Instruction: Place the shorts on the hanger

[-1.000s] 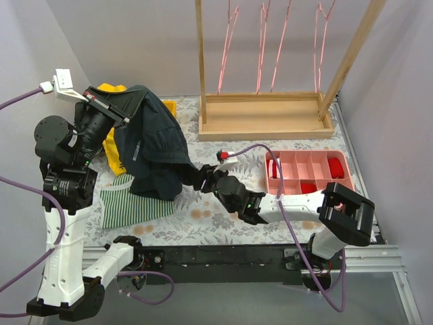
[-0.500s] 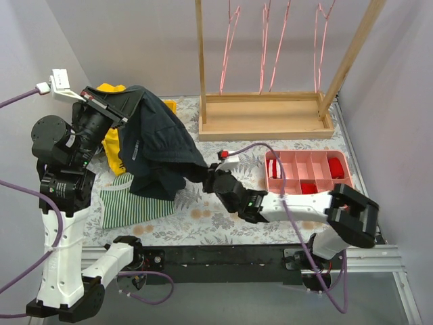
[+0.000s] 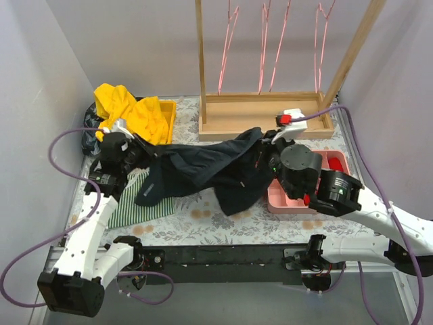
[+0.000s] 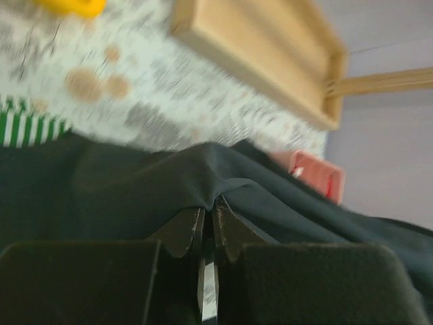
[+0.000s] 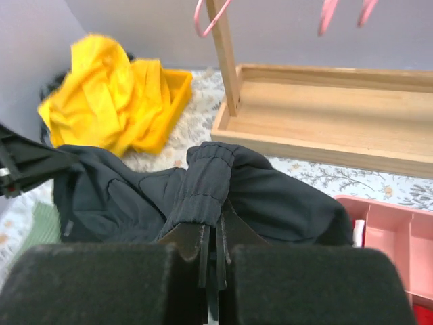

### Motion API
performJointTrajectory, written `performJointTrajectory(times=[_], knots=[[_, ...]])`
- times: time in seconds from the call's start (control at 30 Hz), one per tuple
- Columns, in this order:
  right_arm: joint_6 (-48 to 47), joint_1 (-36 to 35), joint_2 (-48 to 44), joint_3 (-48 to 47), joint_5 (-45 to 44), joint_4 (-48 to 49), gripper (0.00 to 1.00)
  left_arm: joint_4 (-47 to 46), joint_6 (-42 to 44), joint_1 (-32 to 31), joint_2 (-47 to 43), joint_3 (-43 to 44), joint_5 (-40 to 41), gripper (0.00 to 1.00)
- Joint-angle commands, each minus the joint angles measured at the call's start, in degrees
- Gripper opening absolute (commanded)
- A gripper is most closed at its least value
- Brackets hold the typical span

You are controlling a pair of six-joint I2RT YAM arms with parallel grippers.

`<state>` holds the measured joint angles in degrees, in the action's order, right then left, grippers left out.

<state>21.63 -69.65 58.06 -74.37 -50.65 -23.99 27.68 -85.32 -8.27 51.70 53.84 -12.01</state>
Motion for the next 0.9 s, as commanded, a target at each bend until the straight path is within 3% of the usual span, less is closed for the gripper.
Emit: performJointTrajectory(times=[0.0, 0.03, 0.07, 0.13, 0.17, 0.3, 0.5, 0.67, 0.87], knots=[[-6.33, 4.4, 12.73, -2.62, 10.37, -11.86, 0.01, -2.45, -0.12, -0.34, 2.43, -9.61, -5.65, 0.01], [-6.68, 6.17, 14.78, -2.88, 13.44, -12.22, 0.01, -2.89, 0.41, -0.6, 4.53, -10.68, -6.44, 0.05], [-6.77, 7.67, 16.54, -2.71, 18.44, -12.05, 0.01, -3.51, 1.03, -1.47, 5.42, -11.39, -7.23, 0.23], [-7.92, 10.84, 20.94, -2.45, 21.55, -11.08, 0.01, -3.34, 3.04, -3.14, 6.91, -12.7, -7.33, 0.39], [-8.0, 11.54, 22.26, -2.71, 22.78, -11.08, 0.01, -3.08, 3.49, -5.07, 6.92, -12.97, -7.06, 0.54], [-8.09, 15.32, 27.27, -4.02, 25.16, -10.64, 0.01, -0.79, 4.02, -13.94, 4.12, -12.45, 1.33, 0.71], [-8.53, 17.26, 28.16, -5.44, 27.54, -9.5, 0.01, 4.48, -2.38, -32.66, 3.67, -14.02, 17.61, 0.71], [-7.83, 17.35, 27.46, -4.91, 29.03, -8.62, 0.01, 4.31, -9.59, -47.85, 9.19, -15.18, 30.28, 0.63], [-6.69, 17.35, 25.17, -2.98, 32.1, -7.39, 0.01, 4.57, -13.03, -55.87, 22.29, -11.14, 39.58, 0.63]])
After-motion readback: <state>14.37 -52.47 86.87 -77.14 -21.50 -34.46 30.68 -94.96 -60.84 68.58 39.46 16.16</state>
